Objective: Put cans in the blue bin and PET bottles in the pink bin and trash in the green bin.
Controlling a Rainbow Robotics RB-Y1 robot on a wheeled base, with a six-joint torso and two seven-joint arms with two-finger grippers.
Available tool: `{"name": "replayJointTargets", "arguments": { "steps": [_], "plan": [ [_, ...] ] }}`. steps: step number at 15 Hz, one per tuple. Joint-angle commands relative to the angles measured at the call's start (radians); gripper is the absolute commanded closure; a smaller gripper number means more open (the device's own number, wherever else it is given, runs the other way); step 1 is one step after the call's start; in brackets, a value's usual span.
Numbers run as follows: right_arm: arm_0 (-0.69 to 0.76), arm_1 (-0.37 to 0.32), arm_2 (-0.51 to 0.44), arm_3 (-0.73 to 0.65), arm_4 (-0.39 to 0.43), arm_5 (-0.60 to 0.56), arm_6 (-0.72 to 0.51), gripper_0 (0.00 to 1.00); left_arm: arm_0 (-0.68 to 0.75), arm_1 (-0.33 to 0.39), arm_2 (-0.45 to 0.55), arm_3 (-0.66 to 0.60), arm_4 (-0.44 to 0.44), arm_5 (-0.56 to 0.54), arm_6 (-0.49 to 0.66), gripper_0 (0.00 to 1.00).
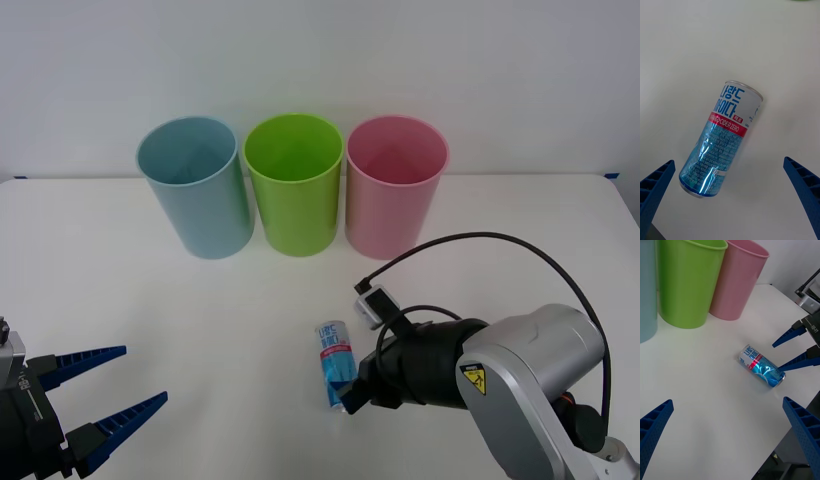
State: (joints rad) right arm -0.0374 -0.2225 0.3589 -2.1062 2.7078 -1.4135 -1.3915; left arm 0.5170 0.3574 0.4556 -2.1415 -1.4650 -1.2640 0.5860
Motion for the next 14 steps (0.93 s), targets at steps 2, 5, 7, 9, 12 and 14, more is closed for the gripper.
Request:
{"name": "replayJointTargets", "arguments": {
  "steps": [2, 5, 7, 9, 12, 14],
  "plan": [
    [-0.012, 0.034, 0.012, 0.069, 0.000, 0.048, 0.002, 0.00, 0.000, 0.000, 0.000, 0.000, 0.000, 0.000, 0.000, 0.00],
    [-0.032, 0.035, 0.029, 0.126, 0.000, 0.104, 0.000, 0.00, 0.000, 0.000, 0.000, 0.000, 0.000, 0.000, 0.000, 0.00],
    [-0.044, 0.035, 0.032, 0.158, 0.000, 0.125, 0.000, 0.00, 0.000, 0.000, 0.000, 0.000, 0.000, 0.000, 0.000, 0.00],
    [-0.048, 0.035, 0.040, 0.183, 0.000, 0.142, 0.000, 0.00, 0.000, 0.000, 0.000, 0.000, 0.000, 0.000, 0.000, 0.00],
    [-0.062, 0.037, 0.058, 0.218, 0.000, 0.168, 0.000, 0.00, 0.000, 0.000, 0.000, 0.000, 0.000, 0.000, 0.000, 0.00],
    [-0.068, 0.049, 0.061, 0.244, 0.000, 0.182, 0.000, 0.00, 0.000, 0.000, 0.000, 0.000, 0.000, 0.000, 0.000, 0.00]
  ]
}}
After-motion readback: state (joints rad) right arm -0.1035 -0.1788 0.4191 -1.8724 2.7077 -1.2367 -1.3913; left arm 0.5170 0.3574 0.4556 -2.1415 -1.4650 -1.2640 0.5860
